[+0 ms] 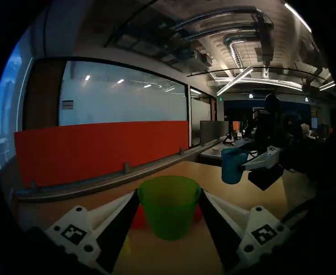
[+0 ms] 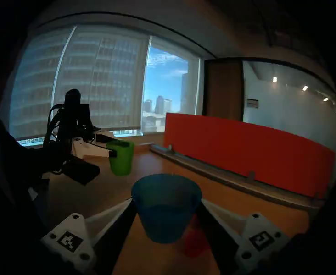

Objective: Pour water

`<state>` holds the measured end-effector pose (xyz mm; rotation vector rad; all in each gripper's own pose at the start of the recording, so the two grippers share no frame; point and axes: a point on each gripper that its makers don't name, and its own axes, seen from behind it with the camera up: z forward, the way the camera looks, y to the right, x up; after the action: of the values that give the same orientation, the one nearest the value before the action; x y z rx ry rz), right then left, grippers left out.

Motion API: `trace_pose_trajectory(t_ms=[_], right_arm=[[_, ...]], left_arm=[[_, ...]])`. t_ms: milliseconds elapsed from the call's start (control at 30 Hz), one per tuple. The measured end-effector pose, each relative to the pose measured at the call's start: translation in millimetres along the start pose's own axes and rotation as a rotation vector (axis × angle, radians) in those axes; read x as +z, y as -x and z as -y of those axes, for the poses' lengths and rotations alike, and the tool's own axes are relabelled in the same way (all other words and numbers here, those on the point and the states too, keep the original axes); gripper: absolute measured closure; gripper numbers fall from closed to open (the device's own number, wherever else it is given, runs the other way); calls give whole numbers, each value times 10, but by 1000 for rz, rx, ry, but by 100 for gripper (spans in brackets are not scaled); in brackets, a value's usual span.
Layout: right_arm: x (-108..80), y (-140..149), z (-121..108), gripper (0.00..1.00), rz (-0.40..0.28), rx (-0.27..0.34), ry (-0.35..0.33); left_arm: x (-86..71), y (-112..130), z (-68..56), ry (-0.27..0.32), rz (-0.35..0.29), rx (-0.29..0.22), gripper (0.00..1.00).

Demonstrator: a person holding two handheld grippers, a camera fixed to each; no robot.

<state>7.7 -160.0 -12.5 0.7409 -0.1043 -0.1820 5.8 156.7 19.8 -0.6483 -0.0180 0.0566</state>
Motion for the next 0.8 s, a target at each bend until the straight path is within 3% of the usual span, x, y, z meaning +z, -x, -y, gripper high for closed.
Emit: trace_pose_trajectory(t_ms=[800], right_arm=[[119,-162,76,11,-40,-15,-19]], left_arm=[[-73,168,-152,32,27,2,11]])
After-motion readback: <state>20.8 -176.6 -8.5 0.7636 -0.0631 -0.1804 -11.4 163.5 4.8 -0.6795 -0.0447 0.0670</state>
